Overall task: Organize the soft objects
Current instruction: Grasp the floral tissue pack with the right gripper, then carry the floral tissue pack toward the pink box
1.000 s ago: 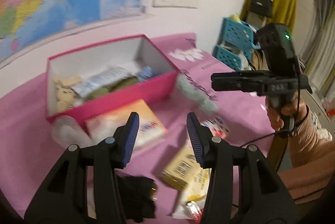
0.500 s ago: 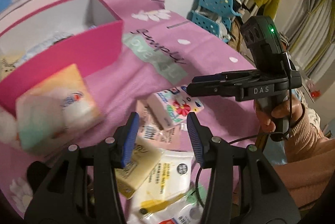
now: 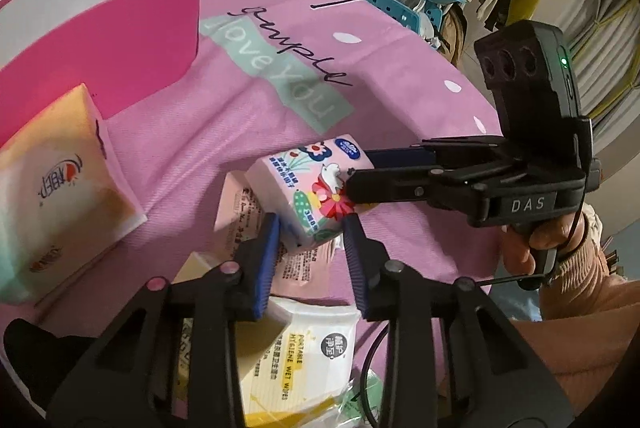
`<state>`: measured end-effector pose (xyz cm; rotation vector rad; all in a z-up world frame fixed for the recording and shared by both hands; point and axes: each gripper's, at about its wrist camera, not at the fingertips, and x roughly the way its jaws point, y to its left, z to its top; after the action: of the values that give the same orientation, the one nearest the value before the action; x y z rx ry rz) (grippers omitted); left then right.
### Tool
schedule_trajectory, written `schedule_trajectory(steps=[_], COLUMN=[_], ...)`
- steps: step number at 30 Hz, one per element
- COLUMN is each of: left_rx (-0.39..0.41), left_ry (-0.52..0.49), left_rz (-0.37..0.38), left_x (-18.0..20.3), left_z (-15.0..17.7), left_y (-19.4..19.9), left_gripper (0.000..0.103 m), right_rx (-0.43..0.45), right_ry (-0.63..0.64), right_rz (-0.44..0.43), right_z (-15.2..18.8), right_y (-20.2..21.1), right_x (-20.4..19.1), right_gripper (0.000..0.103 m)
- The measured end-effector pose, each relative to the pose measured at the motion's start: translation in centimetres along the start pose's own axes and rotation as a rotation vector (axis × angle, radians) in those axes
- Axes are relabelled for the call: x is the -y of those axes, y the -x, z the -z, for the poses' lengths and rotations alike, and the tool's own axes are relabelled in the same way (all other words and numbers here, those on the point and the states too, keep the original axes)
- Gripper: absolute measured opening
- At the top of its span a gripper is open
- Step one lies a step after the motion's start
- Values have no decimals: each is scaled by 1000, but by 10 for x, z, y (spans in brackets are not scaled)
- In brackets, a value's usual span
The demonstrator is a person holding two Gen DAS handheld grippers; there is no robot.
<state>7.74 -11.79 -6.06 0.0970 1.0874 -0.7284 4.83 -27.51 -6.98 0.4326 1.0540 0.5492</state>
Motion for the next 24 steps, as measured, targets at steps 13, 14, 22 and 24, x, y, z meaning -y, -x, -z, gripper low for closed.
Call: schedule_trajectory(steps=[13, 14, 22, 24], left_rx=[76, 88, 177, 197], left_ry=[22, 22, 42, 44], left_rz=[-9, -14, -55, -69], left_x=[-3, -4, -15, -18], left_z=[-4, -5, -14, -17], left_y=[30, 35, 67, 74], left_gripper=[36, 36, 36, 36], right_rx=[58, 64, 102, 112], right_ry=[114, 125, 225, 247], right_rz=[12, 10, -6, -11], right_z=[-17, -19, -44, -51], right_y=[13, 14, 17, 17], right_x=[-30, -33, -64, -72], right_gripper=[32, 32, 32, 32])
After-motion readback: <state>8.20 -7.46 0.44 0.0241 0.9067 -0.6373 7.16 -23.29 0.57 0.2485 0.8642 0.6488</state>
